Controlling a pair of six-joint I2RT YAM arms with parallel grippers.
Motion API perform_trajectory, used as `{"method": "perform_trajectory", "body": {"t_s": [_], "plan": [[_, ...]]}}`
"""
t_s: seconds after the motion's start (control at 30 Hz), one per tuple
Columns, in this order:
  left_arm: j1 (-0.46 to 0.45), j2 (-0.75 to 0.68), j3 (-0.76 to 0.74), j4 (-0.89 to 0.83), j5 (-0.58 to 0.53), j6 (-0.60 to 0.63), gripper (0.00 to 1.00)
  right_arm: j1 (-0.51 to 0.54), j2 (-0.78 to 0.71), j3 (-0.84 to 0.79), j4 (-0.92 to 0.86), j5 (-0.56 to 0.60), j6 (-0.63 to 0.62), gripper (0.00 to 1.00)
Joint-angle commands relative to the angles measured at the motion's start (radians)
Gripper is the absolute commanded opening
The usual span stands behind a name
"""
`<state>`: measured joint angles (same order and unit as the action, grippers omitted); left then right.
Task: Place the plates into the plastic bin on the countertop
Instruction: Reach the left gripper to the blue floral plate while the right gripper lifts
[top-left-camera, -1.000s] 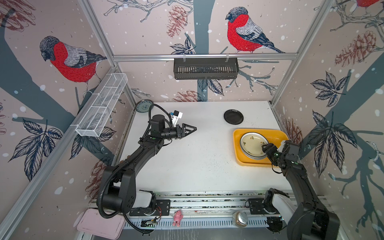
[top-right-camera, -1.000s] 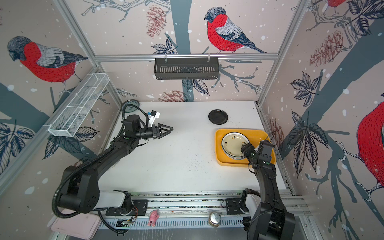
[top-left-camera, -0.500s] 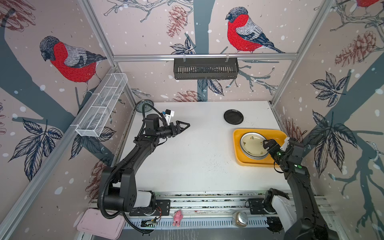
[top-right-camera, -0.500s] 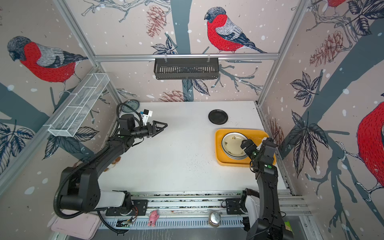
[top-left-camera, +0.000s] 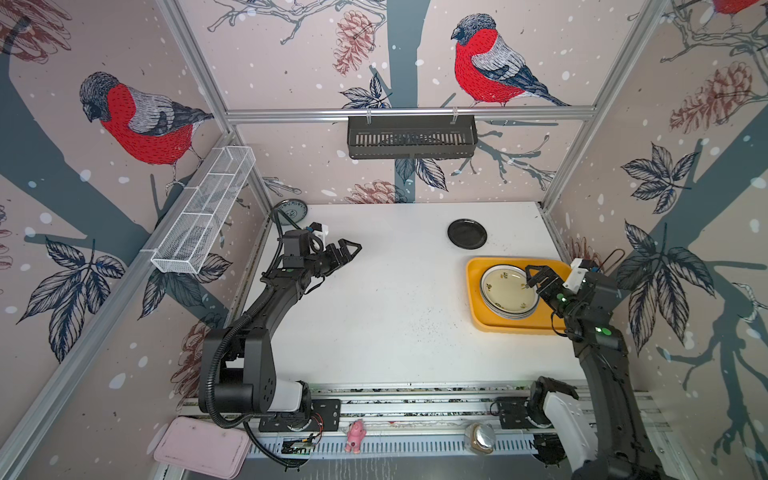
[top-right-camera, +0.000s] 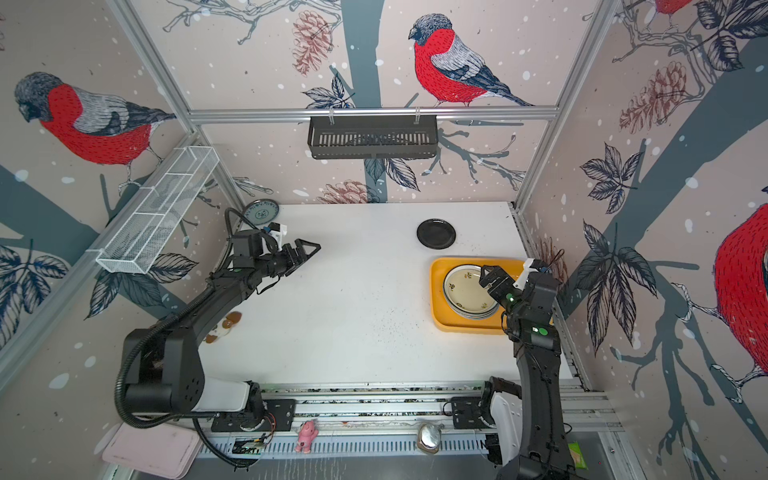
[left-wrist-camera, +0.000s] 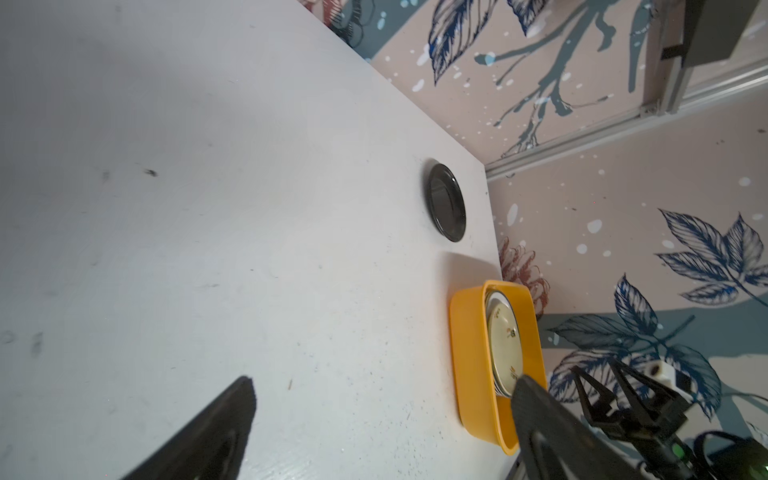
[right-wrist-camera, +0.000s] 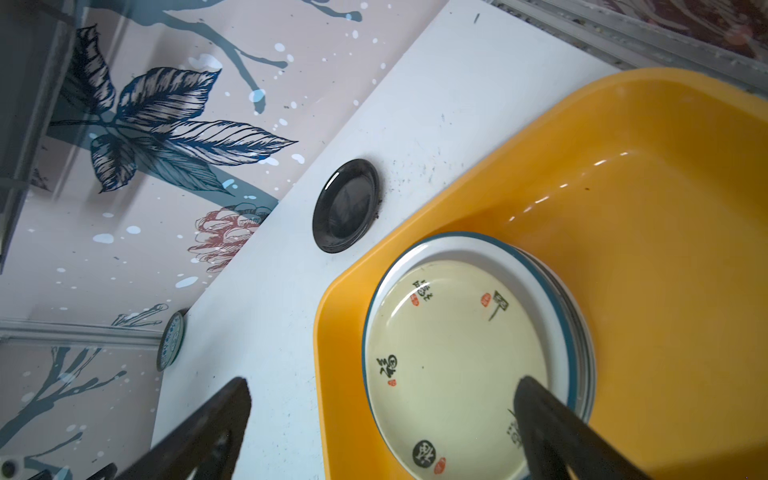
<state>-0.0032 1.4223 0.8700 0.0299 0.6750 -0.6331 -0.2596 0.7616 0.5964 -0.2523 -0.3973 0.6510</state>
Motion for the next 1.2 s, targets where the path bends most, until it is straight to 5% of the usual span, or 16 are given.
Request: {"method": "perform_trajectory", "body": {"t_s": [0.0, 0.3, 0.47, 1.17], "plan": [[0.038, 0.026, -0.011, 0.041, -0.097, -0.083, 0.97, 0.059, 0.004, 0.013, 0.096, 0.002, 0.015, 1.0], [0.131, 0.182, 0.089, 0.137, -0.301, -0.235, 0.96, 0.355, 0.049, 0.031, 0.242, 0.147, 0.042, 1.0], [0.184, 0.316, 0.143, 0.222, -0.323, -0.3, 0.93, 0.479, 0.083, 0.055, 0.286, 0.214, 0.043, 1.0], [0.322, 0.822, 0.662, 0.138, -0.38, -0.42, 0.78, 0.75, 0.362, 0.221, 0.384, 0.304, -0.007, 1.0]]}}
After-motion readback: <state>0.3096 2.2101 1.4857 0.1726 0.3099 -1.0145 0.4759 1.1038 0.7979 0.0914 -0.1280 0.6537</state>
